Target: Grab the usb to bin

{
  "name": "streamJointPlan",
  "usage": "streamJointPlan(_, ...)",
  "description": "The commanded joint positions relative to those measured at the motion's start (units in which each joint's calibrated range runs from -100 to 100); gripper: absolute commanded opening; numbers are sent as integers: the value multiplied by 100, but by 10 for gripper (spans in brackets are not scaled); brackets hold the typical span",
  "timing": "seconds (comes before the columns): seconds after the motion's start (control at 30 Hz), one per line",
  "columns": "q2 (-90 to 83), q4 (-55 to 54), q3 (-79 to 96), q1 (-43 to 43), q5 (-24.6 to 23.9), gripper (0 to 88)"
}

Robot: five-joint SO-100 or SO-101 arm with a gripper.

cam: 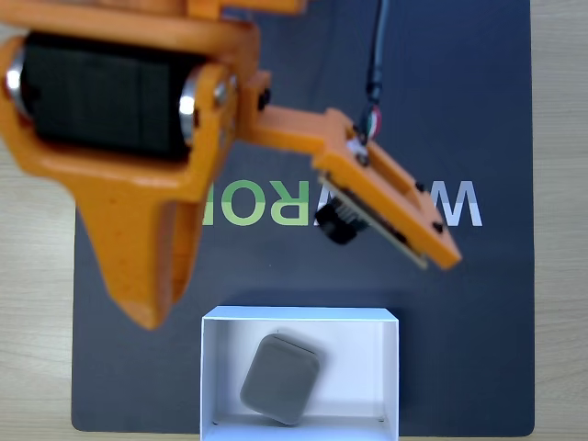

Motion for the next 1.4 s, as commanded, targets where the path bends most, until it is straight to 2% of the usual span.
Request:
streamJointPlan(0.0, -1963, -137, 2037, -270, -40, 60)
streamJointPlan(0.27, -5057, -189, 6599, -1145, 8, 178)
streamJointPlan(0.53, -7507, -119, 9083, -1213, 13, 164)
streamJointPlan(0.7, -8728, 265, 9788, -1230, 18, 3)
streamJointPlan(0.93, -9313, 1365, 10167, -1297, -40, 9)
streamJointPlan(1.37, -9313, 1775, 10059, -1213, -34, 9)
